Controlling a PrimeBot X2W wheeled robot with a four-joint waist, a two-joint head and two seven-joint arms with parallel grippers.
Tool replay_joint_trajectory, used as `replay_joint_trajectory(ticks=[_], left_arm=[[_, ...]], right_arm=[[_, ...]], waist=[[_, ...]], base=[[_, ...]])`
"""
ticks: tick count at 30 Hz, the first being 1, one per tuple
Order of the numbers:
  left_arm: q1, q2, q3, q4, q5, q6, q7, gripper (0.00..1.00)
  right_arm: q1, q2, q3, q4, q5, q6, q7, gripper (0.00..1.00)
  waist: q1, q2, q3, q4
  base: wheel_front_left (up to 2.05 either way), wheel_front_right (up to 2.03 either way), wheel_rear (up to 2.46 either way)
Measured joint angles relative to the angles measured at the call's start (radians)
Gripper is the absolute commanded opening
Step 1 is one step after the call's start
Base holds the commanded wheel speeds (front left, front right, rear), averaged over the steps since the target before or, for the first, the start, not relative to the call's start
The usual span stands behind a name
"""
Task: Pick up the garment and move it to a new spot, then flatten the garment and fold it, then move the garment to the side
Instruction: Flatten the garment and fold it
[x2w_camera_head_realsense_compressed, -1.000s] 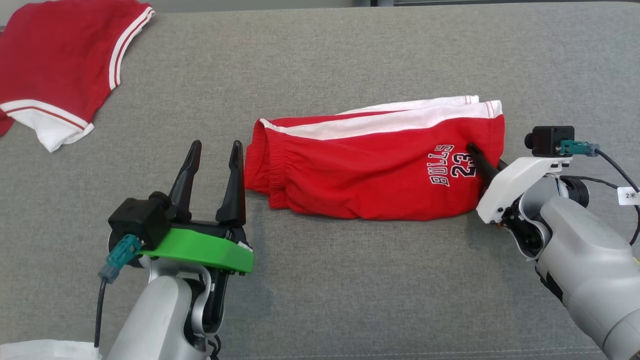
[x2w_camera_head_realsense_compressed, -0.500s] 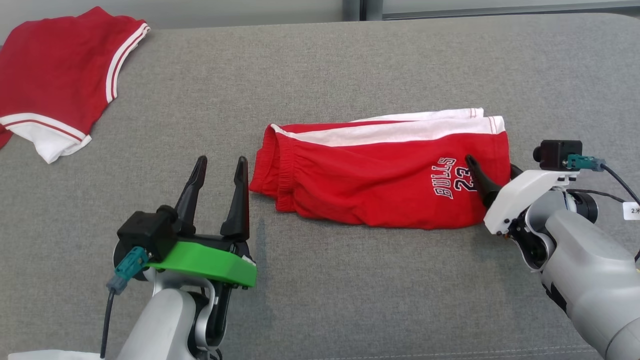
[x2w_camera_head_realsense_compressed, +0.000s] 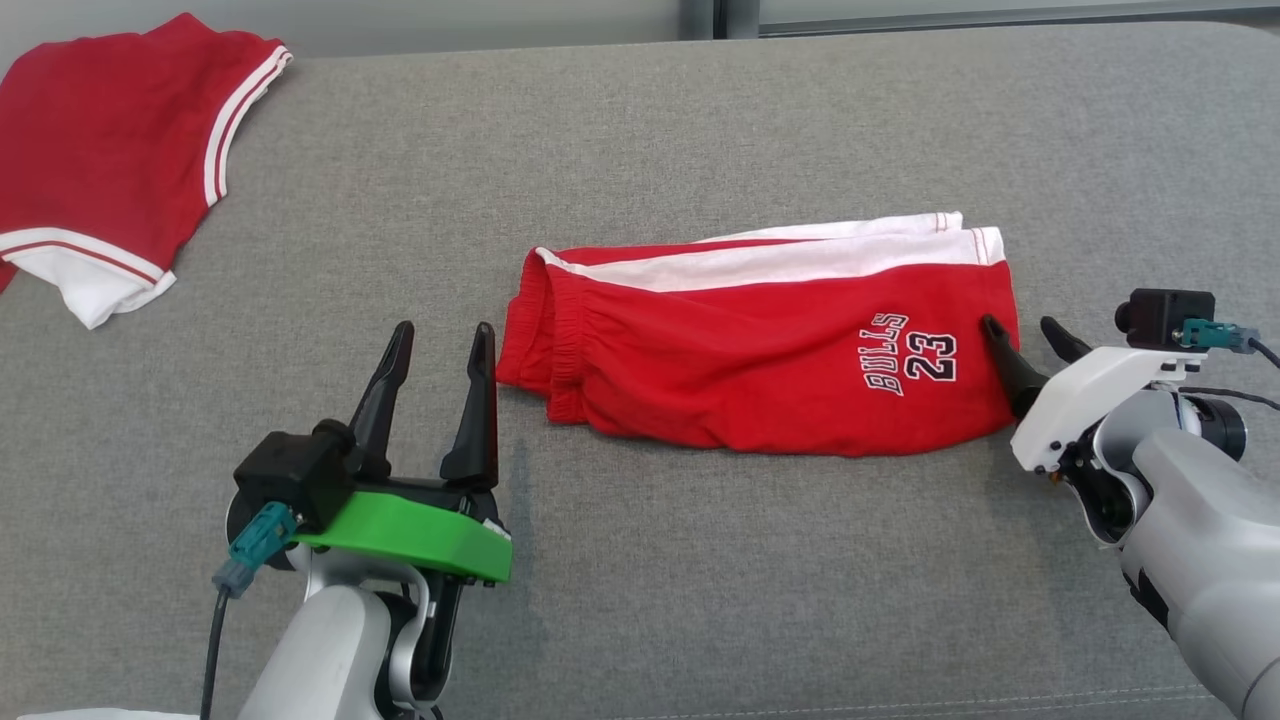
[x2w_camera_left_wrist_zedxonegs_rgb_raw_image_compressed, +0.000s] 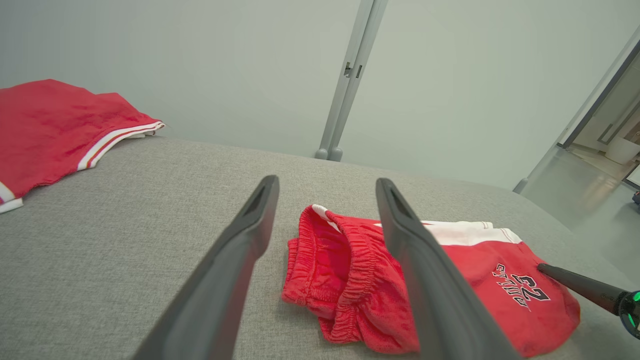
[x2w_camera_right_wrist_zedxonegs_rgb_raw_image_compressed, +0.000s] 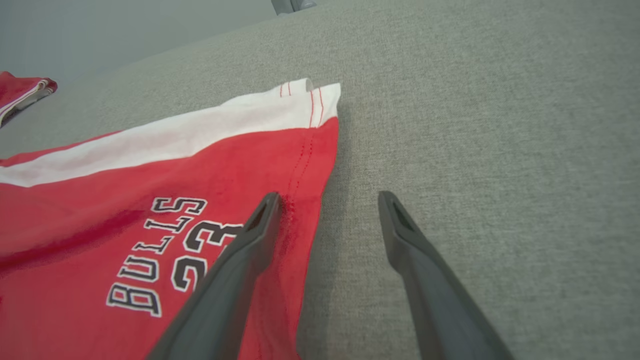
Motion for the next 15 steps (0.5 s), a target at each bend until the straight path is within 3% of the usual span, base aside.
replay_joint_trajectory(ticks=[15], left_arm=[[0.001, 0.001, -0.001, 0.001, 0.008, -0.001, 0.0, 1.0]], right_arm=[[-0.029, 0.004, -0.004, 0.035, 0.013, 0.0, 0.01, 1.0]], waist=[[0.0, 0.0, 0.014, 0.036]], base=[[0.0, 0.0, 0.0]])
